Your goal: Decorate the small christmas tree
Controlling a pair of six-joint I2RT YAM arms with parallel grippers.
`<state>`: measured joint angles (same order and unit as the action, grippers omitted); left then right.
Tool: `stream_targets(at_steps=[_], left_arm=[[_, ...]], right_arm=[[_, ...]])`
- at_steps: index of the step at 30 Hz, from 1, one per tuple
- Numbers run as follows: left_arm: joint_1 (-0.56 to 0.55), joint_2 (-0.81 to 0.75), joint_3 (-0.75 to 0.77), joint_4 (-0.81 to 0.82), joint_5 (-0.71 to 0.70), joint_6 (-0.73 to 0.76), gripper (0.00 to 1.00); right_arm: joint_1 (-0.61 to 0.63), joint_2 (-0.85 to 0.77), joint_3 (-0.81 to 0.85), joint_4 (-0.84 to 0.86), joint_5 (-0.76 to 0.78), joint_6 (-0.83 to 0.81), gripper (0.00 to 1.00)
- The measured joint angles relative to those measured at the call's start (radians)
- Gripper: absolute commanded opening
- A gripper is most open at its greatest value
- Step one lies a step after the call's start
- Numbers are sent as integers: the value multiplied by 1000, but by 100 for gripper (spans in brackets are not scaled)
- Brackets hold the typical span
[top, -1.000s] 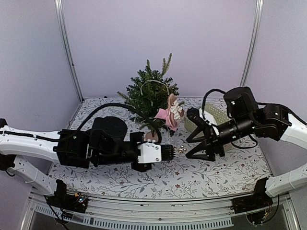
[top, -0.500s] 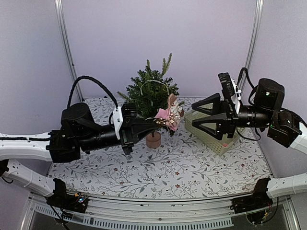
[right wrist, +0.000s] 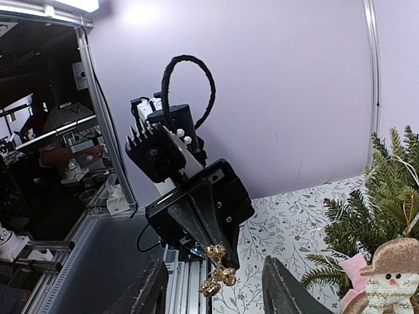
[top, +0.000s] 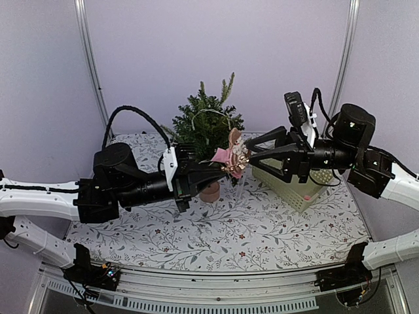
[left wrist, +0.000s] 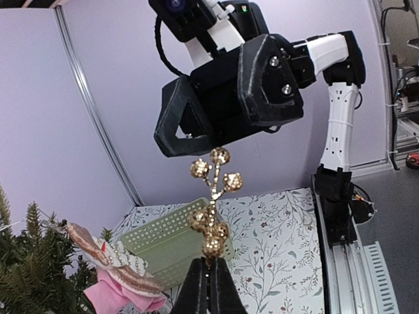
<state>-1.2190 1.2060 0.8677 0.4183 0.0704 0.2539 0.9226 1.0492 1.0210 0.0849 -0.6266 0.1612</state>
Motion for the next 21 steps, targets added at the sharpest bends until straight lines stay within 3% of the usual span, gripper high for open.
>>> stream_targets(at_steps=[11, 18, 21], left_arm=[[0, 12, 3, 11, -50, 5, 0], [0, 34, 13, 11, -58, 8, 0], [0, 36, 14, 10, -60, 11, 0]], right_arm=[[0, 35, -36, 63, 18, 99, 29], [0, 37, -44, 94, 20, 126, 3], [0, 40, -45, 104, 22, 134, 0]])
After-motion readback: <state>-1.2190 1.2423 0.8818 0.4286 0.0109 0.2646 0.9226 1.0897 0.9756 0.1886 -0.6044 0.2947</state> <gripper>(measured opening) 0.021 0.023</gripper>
